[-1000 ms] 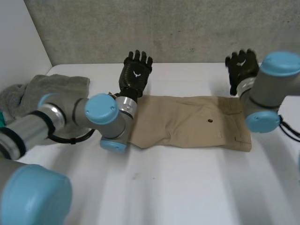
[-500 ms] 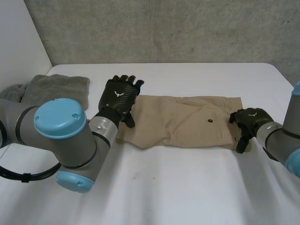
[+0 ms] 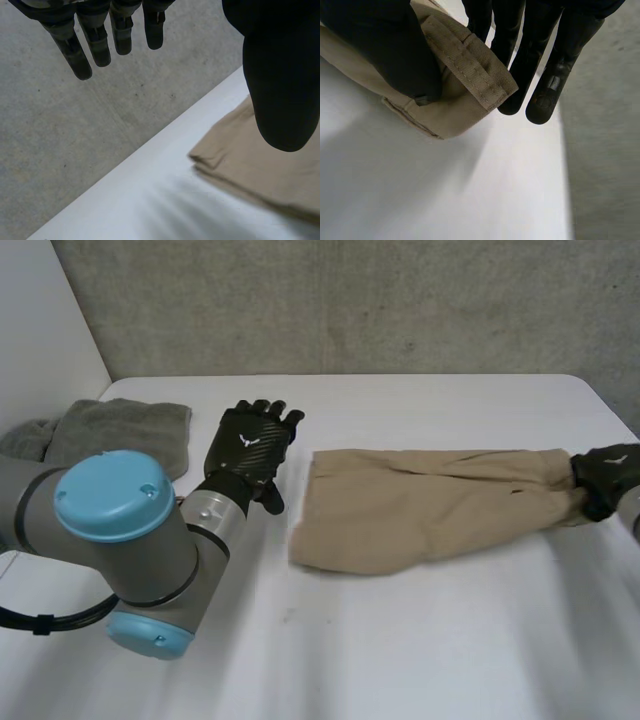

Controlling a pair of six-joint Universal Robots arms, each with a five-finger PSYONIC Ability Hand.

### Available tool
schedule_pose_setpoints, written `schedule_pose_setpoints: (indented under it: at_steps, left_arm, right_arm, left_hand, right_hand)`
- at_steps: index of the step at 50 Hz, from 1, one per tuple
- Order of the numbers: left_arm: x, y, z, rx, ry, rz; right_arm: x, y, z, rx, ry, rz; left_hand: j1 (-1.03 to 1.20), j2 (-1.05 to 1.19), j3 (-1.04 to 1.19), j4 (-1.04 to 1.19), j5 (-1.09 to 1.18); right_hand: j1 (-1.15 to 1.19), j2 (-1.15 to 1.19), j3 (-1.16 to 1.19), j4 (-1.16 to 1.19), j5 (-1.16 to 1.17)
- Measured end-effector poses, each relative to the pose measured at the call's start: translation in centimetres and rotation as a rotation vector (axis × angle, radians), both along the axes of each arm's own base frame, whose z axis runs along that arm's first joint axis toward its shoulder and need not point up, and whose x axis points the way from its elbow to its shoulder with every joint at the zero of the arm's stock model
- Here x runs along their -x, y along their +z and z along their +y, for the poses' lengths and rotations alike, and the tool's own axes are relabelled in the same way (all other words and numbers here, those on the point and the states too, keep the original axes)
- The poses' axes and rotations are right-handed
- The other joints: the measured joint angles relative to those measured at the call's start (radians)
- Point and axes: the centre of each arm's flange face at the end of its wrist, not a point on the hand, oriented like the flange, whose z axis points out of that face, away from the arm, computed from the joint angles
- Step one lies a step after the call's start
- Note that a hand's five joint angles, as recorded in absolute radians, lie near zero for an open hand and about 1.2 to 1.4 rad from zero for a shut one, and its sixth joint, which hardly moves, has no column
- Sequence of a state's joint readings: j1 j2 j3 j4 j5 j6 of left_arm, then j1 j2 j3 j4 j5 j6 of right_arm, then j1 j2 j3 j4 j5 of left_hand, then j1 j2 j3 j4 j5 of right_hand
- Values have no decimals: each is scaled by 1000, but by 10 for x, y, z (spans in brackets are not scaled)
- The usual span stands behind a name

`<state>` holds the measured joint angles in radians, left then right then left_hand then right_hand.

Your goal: Fold the laundry.

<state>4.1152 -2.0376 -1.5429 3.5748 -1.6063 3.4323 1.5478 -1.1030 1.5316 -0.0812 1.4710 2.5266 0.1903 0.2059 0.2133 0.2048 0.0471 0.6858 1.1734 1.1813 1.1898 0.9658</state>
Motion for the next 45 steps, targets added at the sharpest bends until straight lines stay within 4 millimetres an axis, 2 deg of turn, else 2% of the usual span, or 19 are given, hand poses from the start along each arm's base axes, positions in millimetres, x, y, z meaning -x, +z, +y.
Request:
schedule_pose_setpoints:
  at_steps: [3,4,8,9,12,13,16,17,19,20,22,24,27,31,32,35,39,41,45]
  left_arm:
    - [-3,5,2,3,5,4]
    - [-5,6,2,4,7,5]
    - [-7,8,2,2,13,4]
    - [-9,9,2,1,16,3]
    - [-10,9,1,0,20,3]
    - [-11,10,1,1,22,3]
    - [-11,11,0,2,25,3]
    - [-12,11,0,3,27,4]
    - [-12,11,0,4,28,4]
    - [-12,12,-1,6,30,5]
    - [-12,13,-2,9,31,7]
    - [-11,15,-4,17,33,12]
    - [-10,19,-7,29,35,19]
    - [-7,26,-11,50,35,33]
    - [-6,29,-13,60,33,39]
    - [1,40,-18,96,26,64]
    - [13,53,-24,141,10,98]
    - [23,58,-26,160,-7,116]
    - [46,57,-24,167,-58,138]
  right_arm:
    - [8,7,-3,26,6,89]
    - [6,12,-4,52,36,168]
    - [-4,18,-4,81,78,217]
    - [-32,27,0,136,166,262]
    - [-66,36,10,194,271,273]
    - [-91,40,20,230,354,267]
    - [-120,42,36,266,460,252]
    - [-142,42,50,288,547,238]
    - [-151,42,56,297,588,230]
    - [-166,38,68,304,656,220]
    - [-181,31,80,296,725,211]
    - [-207,12,107,266,861,195]
    - [-221,-5,124,222,940,186]
    - [-227,-16,135,163,980,167]
    - [-227,-16,137,135,978,139]
    - [-220,0,131,88,917,21]
    - [-203,35,112,68,776,-183]
    - [-185,61,94,64,650,-340]
    - [-154,83,69,56,461,-504]
  left_hand:
    - [0,0,0,0,0]
    - [0,0,0,0,0]
    - [0,0,0,0,0]
    - [0,0,0,0,0]
    - [0,0,0,0,0]
    - [0,0,0,0,0]
    - [0,0,0,0,0]
    - [0,0,0,0,0]
    - [0,0,0,0,0]
    - [0,0,0,0,0]
    - [0,0,0,0,0]
    - [0,0,0,0,0]
    - [0,0,0,0,0]
    - [0,0,0,0,0]
    - [0,0,0,0,0]
    - [0,0,0,0,0]
    - [0,0,0,0,0]
    - [1,0,0,0,0]
    - [3,0,0,0,0]
  right_hand:
    - [0,0,0,0,4]
    - [0,0,0,0,5]
    - [0,0,0,0,5]
    - [0,0,0,0,5]
    - [0,4,0,0,10]
    - [0,6,0,0,12]
    - [0,6,0,0,14]
    - [0,7,0,0,15]
    - [0,7,0,0,15]
    - [0,6,1,0,18]
    - [0,7,4,0,25]
    - [0,7,4,0,26]
    - [0,7,4,0,26]
    - [24,-111,-116,-122,-82]
    - [-105,-447,-442,-432,-370]
    - [-464,-918,-925,-930,-873]
    - [-484,-954,-966,-955,-903]
    - [-484,-954,-966,-955,-903]
    - [-484,-954,-966,-955,-903]
